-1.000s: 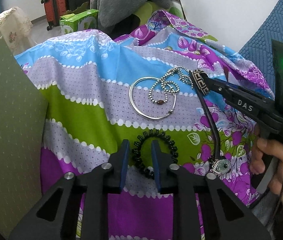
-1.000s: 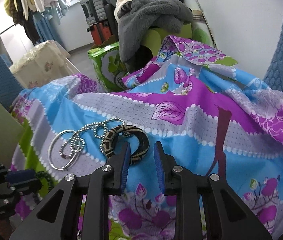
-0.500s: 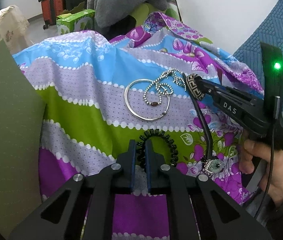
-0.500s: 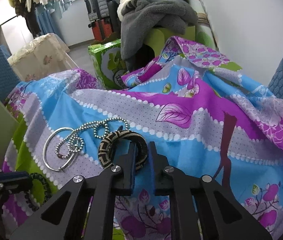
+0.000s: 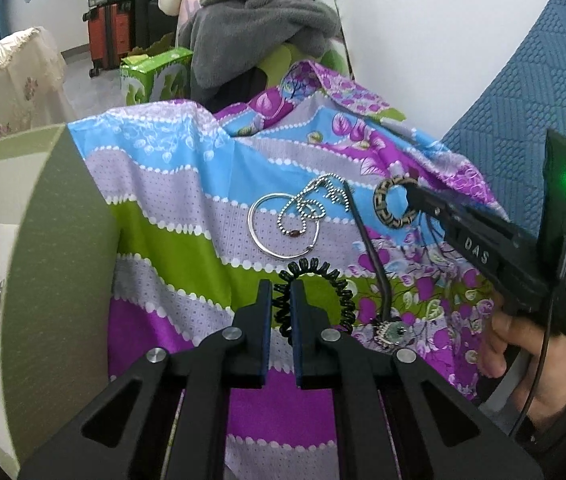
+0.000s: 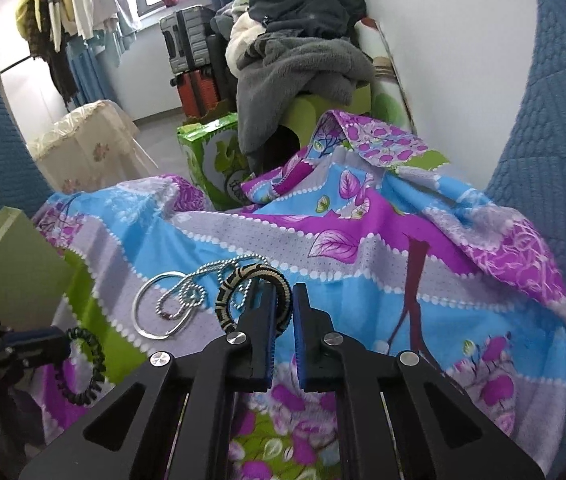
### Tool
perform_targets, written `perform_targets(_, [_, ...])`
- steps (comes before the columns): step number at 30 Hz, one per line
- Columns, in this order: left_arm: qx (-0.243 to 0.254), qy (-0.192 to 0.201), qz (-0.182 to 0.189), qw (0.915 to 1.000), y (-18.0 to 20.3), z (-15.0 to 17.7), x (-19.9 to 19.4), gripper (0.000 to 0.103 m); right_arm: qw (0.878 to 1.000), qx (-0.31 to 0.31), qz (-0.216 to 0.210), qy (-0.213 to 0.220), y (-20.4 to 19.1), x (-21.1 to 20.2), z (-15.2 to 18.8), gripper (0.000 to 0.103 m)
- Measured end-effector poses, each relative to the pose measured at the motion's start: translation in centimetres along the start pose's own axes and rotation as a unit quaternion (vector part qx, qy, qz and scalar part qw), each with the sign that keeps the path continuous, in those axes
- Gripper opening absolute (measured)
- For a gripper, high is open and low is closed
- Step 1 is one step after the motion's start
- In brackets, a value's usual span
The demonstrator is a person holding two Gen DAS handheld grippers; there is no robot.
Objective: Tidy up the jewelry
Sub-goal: 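Lift and carry the black bracelet and black bangle over the white box with both tools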
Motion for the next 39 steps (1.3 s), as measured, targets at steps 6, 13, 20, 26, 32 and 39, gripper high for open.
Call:
perform_targets(6, [0.011, 0.017, 0.004, 0.9998, 0.8, 0.3, -2.1, 0.008, 1.0, 0.007, -0.001, -0.007, -0.6, -2.8, 1.3, 0.006])
perform_targets(13, [0.014, 0.028, 0.006, 0.9995, 0.8, 1.1, -4.1, 0.008, 0.999, 0.016, -0.011, -0.025, -1.7, -6.1, 3.8, 0.006])
perform_targets(20, [0.011, 0.041, 0.004, 0.9991, 0.3, 0.8, -6.7, 0.008, 0.999, 0.032, -0.021, -0.023, -3.3, -8.5, 3.3, 0.006])
perform_targets(26, [0.019, 0.058, -0.011, 0.9981, -0.5, 0.1, -9.7, 0.008, 0.999, 0.037, -0.038, -0.005, -5.1, -10.8, 0.9, 0.006])
perform_targets(32, [0.016, 0.079, -0.031, 0.9962, -2.0, -0.8, -12.9, 0.008, 0.998, 0.026, -0.059, 0.021, -7.7, -13.2, -2.3, 0.006])
perform_targets(39, [0.018, 0.116, -0.049, 0.9919, -3.3, -2.7, -17.1, 0.008, 0.995, 0.0, -0.082, 0.054, -11.4, -15.7, -5.6, 0.006])
Point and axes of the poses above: each gripper's, at about its wrist camera, not at the fingertips, and x roughly the way its jaws point, y to its right, z to its underside, the point moved 3 cm from there along x, roughly the way its jaws point, and after that the axes turned 10 degrees about z, right-handed, at the moved point
